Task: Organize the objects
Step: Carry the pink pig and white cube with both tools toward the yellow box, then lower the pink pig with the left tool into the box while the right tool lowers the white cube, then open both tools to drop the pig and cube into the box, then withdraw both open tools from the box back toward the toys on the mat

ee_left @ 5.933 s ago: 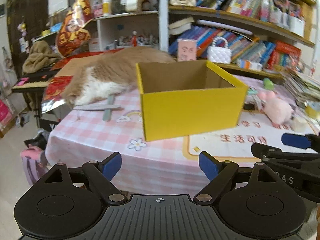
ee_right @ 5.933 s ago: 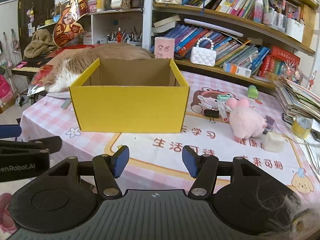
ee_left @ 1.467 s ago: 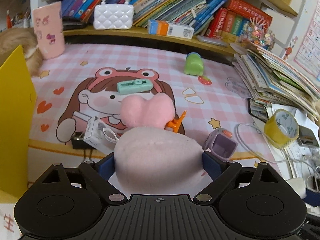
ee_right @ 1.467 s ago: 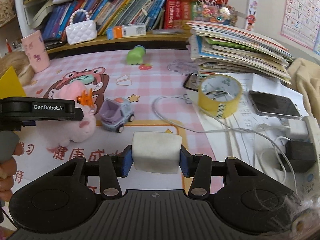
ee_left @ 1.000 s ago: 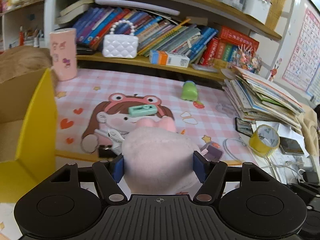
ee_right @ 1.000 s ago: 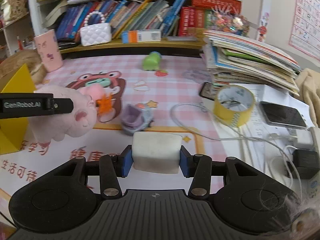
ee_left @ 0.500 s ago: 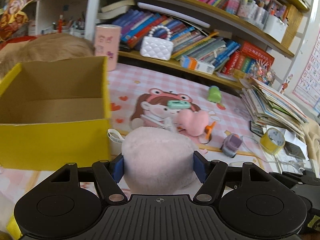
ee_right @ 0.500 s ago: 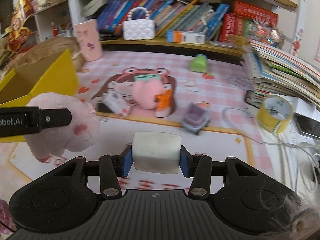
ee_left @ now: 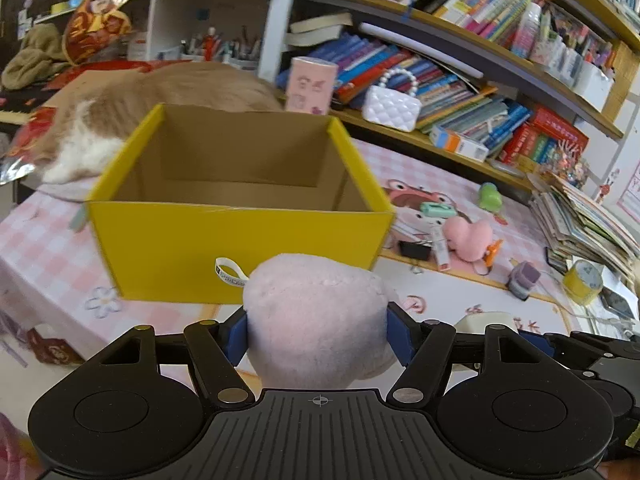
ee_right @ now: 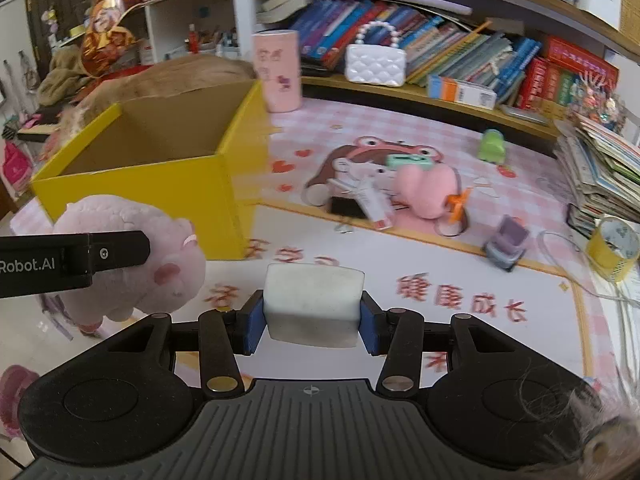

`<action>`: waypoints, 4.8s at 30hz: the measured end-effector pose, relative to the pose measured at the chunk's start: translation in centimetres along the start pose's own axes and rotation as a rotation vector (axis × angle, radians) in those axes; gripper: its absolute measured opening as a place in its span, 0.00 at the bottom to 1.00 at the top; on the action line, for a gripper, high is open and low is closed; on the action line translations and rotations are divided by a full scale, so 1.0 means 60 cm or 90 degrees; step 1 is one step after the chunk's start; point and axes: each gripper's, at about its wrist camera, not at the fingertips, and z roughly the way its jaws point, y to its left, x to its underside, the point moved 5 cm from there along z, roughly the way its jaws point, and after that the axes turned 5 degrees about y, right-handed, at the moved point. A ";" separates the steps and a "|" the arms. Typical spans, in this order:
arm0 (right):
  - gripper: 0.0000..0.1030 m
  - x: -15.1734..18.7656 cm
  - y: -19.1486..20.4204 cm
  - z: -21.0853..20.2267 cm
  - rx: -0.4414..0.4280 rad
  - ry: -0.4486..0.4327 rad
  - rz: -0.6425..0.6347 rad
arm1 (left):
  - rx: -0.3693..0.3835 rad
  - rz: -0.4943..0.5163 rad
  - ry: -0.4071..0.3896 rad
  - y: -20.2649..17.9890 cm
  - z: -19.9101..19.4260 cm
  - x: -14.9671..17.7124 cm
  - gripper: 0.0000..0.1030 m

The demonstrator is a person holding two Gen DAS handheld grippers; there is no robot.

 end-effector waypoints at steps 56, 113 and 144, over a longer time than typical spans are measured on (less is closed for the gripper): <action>0.42 -0.106 0.165 -0.047 0.015 -0.131 0.012 | -0.008 0.000 -0.159 0.177 -0.131 -0.073 0.67; 0.46 -0.231 0.186 0.222 -0.056 -0.015 -0.282 | -0.130 0.062 -0.070 0.149 0.119 -0.195 0.78; 0.63 -0.148 0.181 0.012 0.019 -0.145 -0.090 | -0.116 0.016 -0.137 0.186 -0.075 -0.088 0.88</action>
